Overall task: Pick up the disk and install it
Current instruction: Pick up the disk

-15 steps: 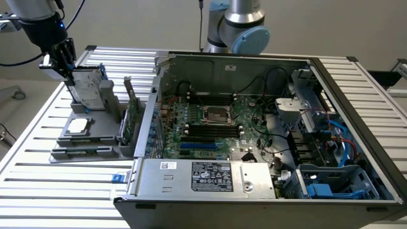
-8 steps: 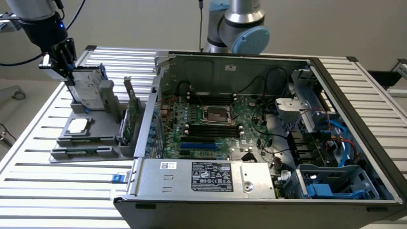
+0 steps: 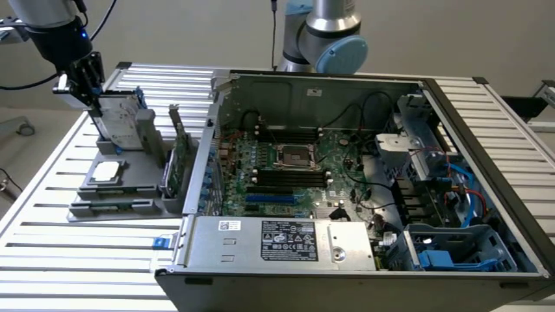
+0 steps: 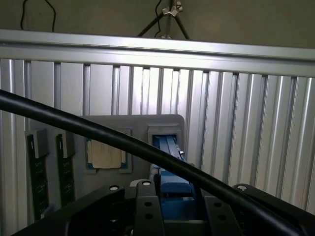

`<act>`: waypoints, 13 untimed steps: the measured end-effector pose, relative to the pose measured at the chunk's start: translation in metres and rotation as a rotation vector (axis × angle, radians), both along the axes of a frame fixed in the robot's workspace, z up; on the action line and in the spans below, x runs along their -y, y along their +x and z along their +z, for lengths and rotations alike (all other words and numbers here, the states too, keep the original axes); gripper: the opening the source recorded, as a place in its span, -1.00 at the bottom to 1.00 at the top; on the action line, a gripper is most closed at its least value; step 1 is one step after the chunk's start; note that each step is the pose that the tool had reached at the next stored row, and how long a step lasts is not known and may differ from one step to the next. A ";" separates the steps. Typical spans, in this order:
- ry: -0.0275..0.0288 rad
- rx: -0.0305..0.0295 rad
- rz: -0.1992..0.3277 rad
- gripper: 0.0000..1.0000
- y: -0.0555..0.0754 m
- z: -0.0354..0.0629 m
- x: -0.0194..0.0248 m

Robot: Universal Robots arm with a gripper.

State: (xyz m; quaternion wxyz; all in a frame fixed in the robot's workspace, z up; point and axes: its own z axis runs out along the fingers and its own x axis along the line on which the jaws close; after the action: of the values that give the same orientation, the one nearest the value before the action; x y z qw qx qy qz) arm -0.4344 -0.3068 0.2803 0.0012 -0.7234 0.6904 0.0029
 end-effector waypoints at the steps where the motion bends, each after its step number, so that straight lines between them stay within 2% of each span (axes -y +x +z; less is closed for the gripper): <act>1: 0.0000 0.0000 0.000 -0.34 0.000 0.0000 0.0000; 13: 0.0007 -0.0001 0.000 -0.34 0.000 0.0000 0.0011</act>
State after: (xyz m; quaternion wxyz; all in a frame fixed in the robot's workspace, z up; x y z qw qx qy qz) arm -0.4344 -0.3079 0.2803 0.0014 -0.7234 0.6904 0.0031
